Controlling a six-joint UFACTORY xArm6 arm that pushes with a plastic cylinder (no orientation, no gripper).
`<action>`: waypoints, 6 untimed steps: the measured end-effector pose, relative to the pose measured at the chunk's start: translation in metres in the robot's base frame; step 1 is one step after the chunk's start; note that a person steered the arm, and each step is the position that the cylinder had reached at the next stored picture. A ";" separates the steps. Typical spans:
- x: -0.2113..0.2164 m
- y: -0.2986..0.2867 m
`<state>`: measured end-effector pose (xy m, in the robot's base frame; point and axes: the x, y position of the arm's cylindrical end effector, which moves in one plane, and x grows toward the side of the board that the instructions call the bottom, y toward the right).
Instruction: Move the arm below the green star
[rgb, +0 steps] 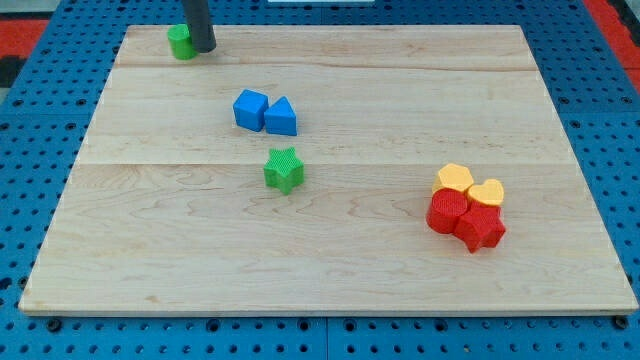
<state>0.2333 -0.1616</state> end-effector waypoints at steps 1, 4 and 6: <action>-0.001 0.000; 0.116 -0.008; 0.239 0.011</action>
